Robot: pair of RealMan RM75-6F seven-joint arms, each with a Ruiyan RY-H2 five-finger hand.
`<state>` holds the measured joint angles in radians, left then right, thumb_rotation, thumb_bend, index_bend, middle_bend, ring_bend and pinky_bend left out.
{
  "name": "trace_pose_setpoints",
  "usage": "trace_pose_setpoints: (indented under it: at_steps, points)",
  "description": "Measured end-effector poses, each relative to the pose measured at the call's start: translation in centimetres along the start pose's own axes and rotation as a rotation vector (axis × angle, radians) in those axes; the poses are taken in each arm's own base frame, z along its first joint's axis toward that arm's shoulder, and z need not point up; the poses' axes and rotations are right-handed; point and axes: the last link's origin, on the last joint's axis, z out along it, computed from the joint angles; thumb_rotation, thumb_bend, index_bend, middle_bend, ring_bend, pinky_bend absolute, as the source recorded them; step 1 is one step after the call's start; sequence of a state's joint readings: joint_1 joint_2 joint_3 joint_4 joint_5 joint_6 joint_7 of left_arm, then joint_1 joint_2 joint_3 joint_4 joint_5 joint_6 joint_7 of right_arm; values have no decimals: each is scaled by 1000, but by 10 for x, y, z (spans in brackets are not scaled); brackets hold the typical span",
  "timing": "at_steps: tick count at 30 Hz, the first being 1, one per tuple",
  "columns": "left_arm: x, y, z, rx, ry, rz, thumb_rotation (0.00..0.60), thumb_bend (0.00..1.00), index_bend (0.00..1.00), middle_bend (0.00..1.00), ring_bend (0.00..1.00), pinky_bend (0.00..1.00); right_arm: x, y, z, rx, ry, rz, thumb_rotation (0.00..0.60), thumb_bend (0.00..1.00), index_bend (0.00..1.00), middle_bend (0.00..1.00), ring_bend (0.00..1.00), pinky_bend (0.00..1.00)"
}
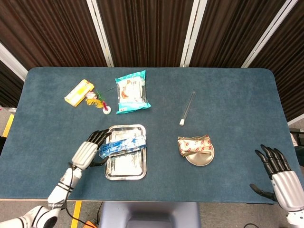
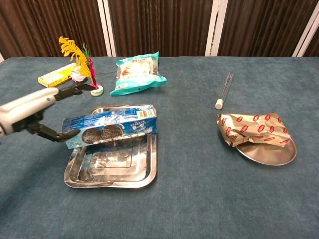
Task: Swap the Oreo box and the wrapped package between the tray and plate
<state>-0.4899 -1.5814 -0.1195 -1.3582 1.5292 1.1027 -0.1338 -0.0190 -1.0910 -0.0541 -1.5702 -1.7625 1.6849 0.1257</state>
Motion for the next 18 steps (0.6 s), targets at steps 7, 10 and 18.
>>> trace_pose_setpoints:
  at_steps: [7,10,18]
  points:
    - [-13,9,18,3,-66,33,600,370,0,0,0,43,1,0,0,3,-8,12,600,97,0,0,0,0]
    - [-18,12,26,3,-86,34,600,367,35,158,120,212,3,1,-1,0,2,16,600,97,0,0,0,0]
    - [-22,16,39,-38,-61,104,600,414,327,519,432,415,4,0,-4,-7,13,18,600,97,0,0,0,0]
